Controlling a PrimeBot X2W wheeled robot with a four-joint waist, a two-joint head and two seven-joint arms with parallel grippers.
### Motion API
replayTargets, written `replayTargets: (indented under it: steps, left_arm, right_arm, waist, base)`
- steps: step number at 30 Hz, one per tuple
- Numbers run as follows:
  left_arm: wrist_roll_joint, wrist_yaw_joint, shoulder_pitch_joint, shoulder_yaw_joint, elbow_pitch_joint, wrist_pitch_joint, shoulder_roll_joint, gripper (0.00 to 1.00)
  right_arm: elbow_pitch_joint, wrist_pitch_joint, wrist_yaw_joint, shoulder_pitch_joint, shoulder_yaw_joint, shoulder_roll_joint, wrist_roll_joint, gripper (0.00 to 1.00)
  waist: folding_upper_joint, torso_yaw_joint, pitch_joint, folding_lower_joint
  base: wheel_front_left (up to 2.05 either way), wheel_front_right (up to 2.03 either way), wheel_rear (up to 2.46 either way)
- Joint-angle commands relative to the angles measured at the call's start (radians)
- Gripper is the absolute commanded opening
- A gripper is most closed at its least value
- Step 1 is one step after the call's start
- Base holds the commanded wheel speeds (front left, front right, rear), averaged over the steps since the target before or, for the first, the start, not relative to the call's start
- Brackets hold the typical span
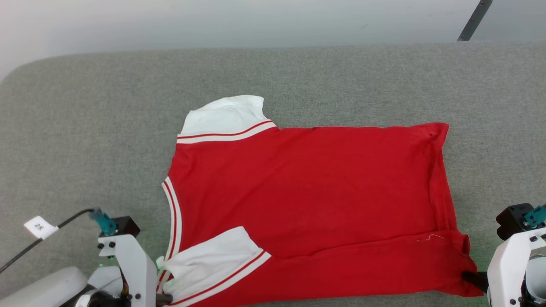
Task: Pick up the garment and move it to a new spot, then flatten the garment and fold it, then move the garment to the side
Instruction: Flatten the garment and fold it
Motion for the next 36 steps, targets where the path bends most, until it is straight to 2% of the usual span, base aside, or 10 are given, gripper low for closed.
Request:
replayTargets:
  steps: [1,2,3,4,5,16,21,24,30,36]
  left_arm:
    - [0.002,-0.004,0.012,0.0,0.004,-0.003,-0.004,0.38]
    - [0.011,-0.006,0.01,0.0,0.008,-0.008,-0.005,0.46]
    - [0.018,-0.009,0.006,0.001,0.011,-0.015,-0.006,0.67]
    - [0.019,-0.011,0.003,0.003,0.014,-0.019,-0.008,1.0]
    - [0.019,-0.014,0.002,0.005,0.016,-0.02,-0.009,1.0]
    - [0.06,-0.02,-0.077,0.056,-0.025,-0.046,0.041,1.0]
    - [0.112,-0.046,-0.177,0.104,-0.009,-0.064,0.042,1.0]
    - [0.159,-0.085,-0.245,0.13,0.037,-0.09,0.024,1.0]
    - [0.245,-0.191,-0.365,0.156,0.185,-0.146,-0.033,1.0]
    - [0.295,-0.286,-0.474,0.16,0.348,-0.145,-0.102,1.0]
  right_arm:
    - [-0.003,-0.005,0.0,0.011,0.001,0.005,-0.002,0.07]
    - [-0.005,-0.01,0.0,0.01,0.003,0.006,-0.005,0.33]
    - [-0.007,-0.016,0.0,0.009,0.005,0.006,-0.01,0.43]
    - [-0.008,-0.017,0.0,0.008,0.005,0.006,-0.011,0.69]
    - [-0.011,-0.025,0.0,0.006,0.003,0.006,-0.014,1.0]
    - [-0.098,-0.09,0.0,-0.003,-0.055,0.021,-0.03,1.0]
    - [-0.174,-0.237,0.0,-0.054,-0.056,0.013,-0.064,1.0]
    - [-0.197,-0.374,0.0,-0.097,-0.039,0.001,-0.096,1.0]
    - [-0.19,-0.631,0.0,-0.173,-0.01,-0.009,-0.148,1.0]
    - [-0.171,-0.757,0.0,-0.212,-0.001,-0.008,-0.161,1.0]
  waist:
    - [0.0,0.0,0.0,0.0]
    - [0.0,-0.001,-0.001,0.0]
    - [0.0,-0.001,-0.001,0.0]
    - [0.0,-0.001,-0.003,0.0]
    - [0.0,-0.001,-0.004,0.0]
    - [0.0,-0.005,-0.016,0.0]
    - [0.0,-0.018,-0.002,0.0]
    - [0.0,-0.037,0.016,0.0]
    - [0.0,-0.075,0.064,0.0]
    - [0.0,-0.109,0.133,0.0]
  base:
    - [0.0,0.0,0.0]
    - [0.0,0.0,0.0]
    - [0.0,0.0,0.0]
    - [0.0,0.0,0.0]
    - [0.0,0.0,0.0]
    - [0.0,0.0,0.0]
    - [0.0,0.0,0.0]
    - [0.0,0.0,0.0]
    - [0.0,0.0,0.0]
    - [0.0,0.0,0.0]
